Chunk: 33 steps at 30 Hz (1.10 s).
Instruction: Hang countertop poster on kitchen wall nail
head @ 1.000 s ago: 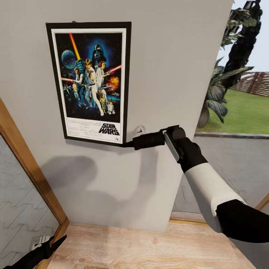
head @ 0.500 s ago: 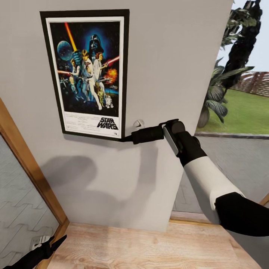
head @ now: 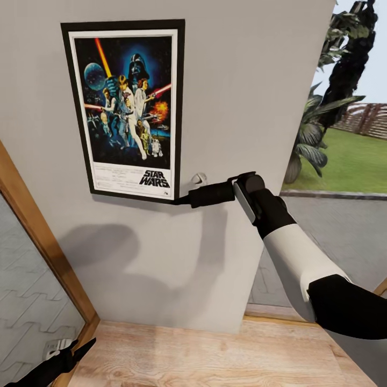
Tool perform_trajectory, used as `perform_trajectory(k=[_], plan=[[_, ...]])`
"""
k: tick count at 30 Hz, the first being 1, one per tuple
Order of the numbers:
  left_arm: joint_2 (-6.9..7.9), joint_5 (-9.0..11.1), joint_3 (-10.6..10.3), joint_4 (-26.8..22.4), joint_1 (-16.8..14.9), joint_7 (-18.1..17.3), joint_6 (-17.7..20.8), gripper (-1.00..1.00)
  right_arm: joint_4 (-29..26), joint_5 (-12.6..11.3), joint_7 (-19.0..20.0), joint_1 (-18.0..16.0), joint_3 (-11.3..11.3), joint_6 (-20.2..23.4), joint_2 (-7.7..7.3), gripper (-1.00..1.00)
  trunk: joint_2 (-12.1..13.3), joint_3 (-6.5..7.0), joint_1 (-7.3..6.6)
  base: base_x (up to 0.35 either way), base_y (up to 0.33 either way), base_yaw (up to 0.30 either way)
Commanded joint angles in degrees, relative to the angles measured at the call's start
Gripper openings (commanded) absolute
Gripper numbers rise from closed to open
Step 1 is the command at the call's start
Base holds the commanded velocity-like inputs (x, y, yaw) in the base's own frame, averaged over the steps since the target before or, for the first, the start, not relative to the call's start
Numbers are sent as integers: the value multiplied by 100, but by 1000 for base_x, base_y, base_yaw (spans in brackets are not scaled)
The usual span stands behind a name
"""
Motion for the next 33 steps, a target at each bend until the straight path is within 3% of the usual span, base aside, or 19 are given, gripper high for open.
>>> perform_trajectory(k=[1,33], plan=[[4,43,-48,5,-6,-7,-34,100,3,-62,-23,-7,8,53,-1,-100,-13,-13,4,0,0,0],[7,43,-48,5,-6,-6,-34,100,6,-97,-23,-7,8,52,-1,-100,-13,-13,4,2,48,0]])
